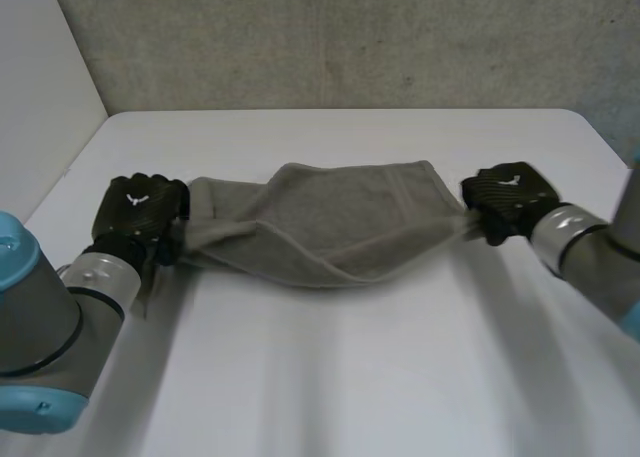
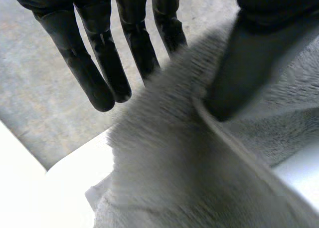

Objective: Fold the towel.

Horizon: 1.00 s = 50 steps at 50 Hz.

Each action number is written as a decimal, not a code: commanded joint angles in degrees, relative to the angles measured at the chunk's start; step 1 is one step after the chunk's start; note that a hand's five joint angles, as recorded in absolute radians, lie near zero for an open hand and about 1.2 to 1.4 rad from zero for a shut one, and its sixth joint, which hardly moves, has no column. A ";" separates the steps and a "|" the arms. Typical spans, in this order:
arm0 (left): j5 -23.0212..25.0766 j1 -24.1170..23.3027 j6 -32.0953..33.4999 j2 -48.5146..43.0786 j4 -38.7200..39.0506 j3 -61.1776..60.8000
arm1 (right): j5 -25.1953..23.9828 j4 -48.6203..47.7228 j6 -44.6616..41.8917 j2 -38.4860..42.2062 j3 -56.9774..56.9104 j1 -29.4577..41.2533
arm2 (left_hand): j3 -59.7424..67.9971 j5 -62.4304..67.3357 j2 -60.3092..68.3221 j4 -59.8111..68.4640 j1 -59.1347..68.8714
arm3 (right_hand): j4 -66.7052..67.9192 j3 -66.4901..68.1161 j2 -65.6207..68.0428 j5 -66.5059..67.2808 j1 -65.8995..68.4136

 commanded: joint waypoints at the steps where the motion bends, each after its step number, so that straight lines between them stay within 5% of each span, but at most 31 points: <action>1: -0.06 -2.85 4.00 0.16 -2.99 -0.72 | 0.15 2.17 -7.40 -2.73 6.46 -6.06 | -16.69 -26.44 -16.59 -16.62 -16.50 | 3.30 4.08 6.07 3.30 3.90; 7: -0.06 -6.63 11.21 -0.28 -8.35 -0.81 | -0.37 1.91 -9.16 -3.43 10.95 -8.35 | -30.15 -39.90 -30.05 -30.08 -29.96 | 3.30 4.08 6.07 3.30 3.90; 16: -0.32 -6.81 13.07 0.42 -8.72 -4.15 | -0.73 1.73 -9.17 -5.81 12.10 -9.41 | -31.36 -41.11 -31.26 -31.29 -31.17 | 3.30 4.08 6.07 3.30 3.90; 27: -1.11 -6.20 12.02 2.09 -9.24 -6.79 | -0.90 -0.11 -9.43 -5.81 12.72 -9.59 | -27.33 -37.08 -27.23 -27.25 -27.13 | 3.30 4.08 6.07 3.30 3.90; 34: -1.29 -6.72 7.55 4.90 -8.98 -8.89 | -0.99 -0.29 -9.87 -5.37 13.24 -9.67 | -9.36 -19.10 -9.25 -9.28 -9.16 | 3.30 4.08 6.07 3.30 3.90; 50: -8.67 -6.02 2.61 -1.33 -9.33 -5.83 | -1.51 -0.29 -10.48 -5.19 14.12 -9.06 | -19.40 -29.15 -19.30 -19.32 -19.20 | 3.30 4.08 6.07 3.30 3.90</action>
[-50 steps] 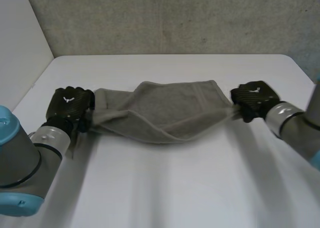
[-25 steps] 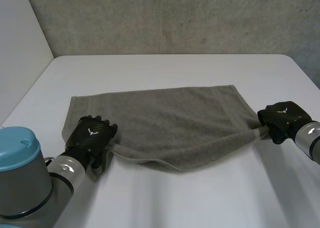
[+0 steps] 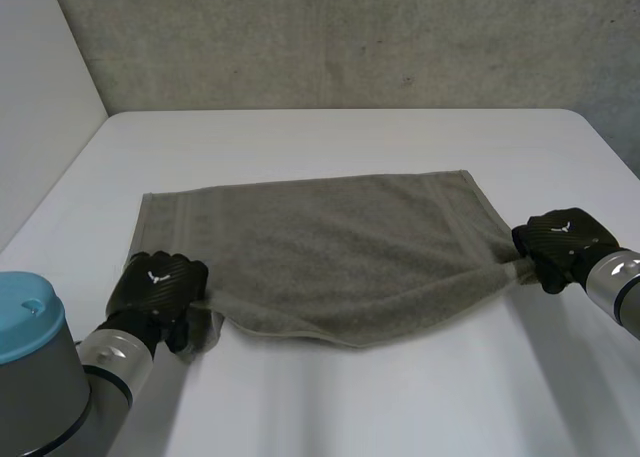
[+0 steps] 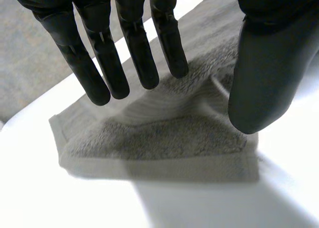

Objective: Fold the towel.

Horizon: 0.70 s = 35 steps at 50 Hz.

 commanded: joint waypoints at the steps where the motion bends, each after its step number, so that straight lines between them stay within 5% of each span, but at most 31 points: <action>1: -2.23 0.13 -0.20 -4.70 0.17 2.50 | -0.48 0.01 -0.51 0.07 0.42 0.30 | -11.68 -21.79 -11.70 -11.61 -11.67 | 3.29 3.85 5.88 3.23 3.71; 35: -1.97 -2.24 -0.55 -0.04 -0.62 -3.04 | -0.83 -0.95 -2.44 0.77 1.13 -0.14 | 13.05 2.94 13.03 13.12 13.06 | 3.29 3.85 5.88 3.23 3.71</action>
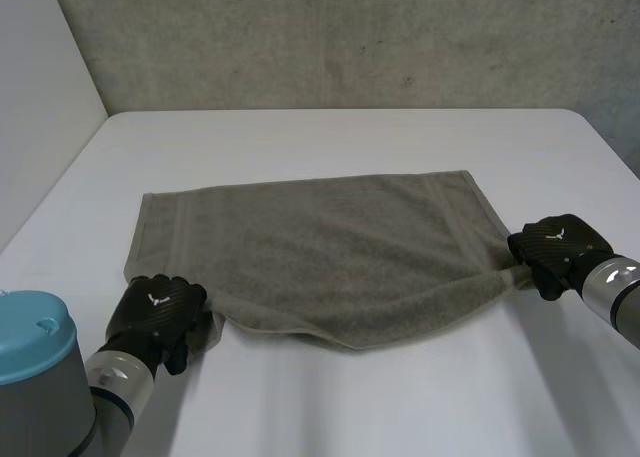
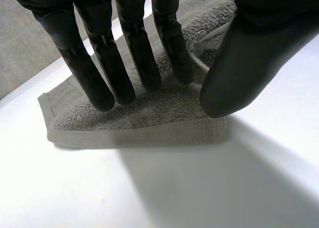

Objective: Fold the towel.

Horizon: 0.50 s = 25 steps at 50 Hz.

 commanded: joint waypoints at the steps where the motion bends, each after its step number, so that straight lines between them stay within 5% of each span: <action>1: -0.06 -1.16 0.06 0.37 -0.02 -0.38 | -0.03 0.00 -0.09 0.22 0.00 0.06 | -8.87 -18.51 -8.97 -8.64 -8.82 | 3.29 3.79 5.88 3.23 3.67; 11: -0.15 -1.07 0.41 -6.65 0.33 4.61 | -0.38 0.00 -0.09 1.36 0.00 0.41 | -29.55 -39.19 -29.65 -29.32 -29.51 | 3.29 3.79 5.88 3.23 3.67; 25: -1.73 -1.16 1.02 -16.77 0.60 19.20 | -0.47 0.00 -1.06 1.45 0.79 0.50 | -29.24 -38.88 -29.34 -29.01 -29.20 | 3.29 3.79 5.88 3.23 3.67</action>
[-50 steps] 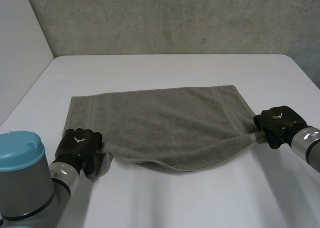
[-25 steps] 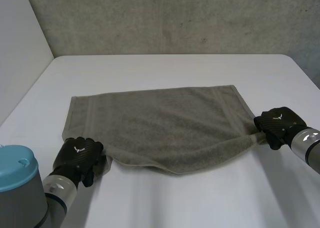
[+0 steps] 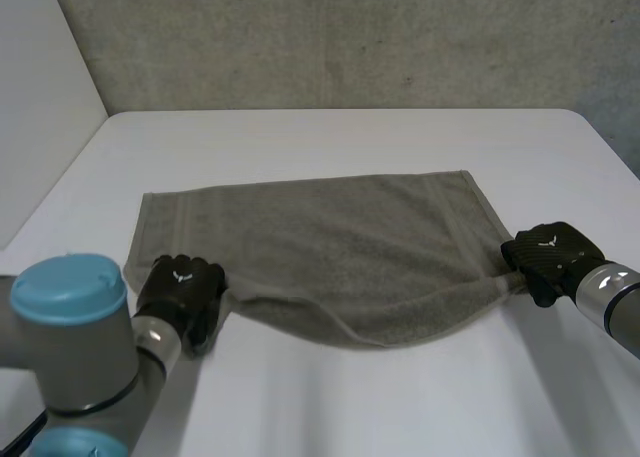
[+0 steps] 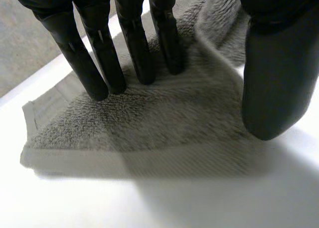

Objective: Fold the towel.

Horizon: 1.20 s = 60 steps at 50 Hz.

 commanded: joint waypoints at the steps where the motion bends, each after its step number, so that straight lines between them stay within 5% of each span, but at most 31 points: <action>1: -1.20 -0.09 0.40 -4.20 -0.04 7.02 | 0.00 -0.02 -0.39 -0.01 0.57 0.00 | -4.87 -14.25 -5.52 -5.63 -5.49 | 3.29 3.51 5.60 3.11 3.63; 14: -1.12 -0.35 0.32 -10.53 -1.00 15.11 | 0.00 -0.02 -1.18 0.16 0.84 -0.08 | -3.86 -13.24 -4.51 -4.62 -4.48 | 3.29 3.51 5.60 3.11 3.63; 30: -1.29 -6.24 -0.65 -5.00 -9.61 13.45 | 0.00 -0.20 -1.26 0.34 0.66 -0.35 | -15.80 -25.18 -16.45 -16.56 -16.42 | 3.29 3.51 5.60 3.11 3.63; 60: -5.42 -5.63 0.40 -9.04 -3.03 15.28 | 0.09 -0.29 -2.32 1.57 0.84 0.00 | -10.77 -20.15 -11.43 -11.53 -11.39 | 3.29 3.51 5.60 3.11 3.63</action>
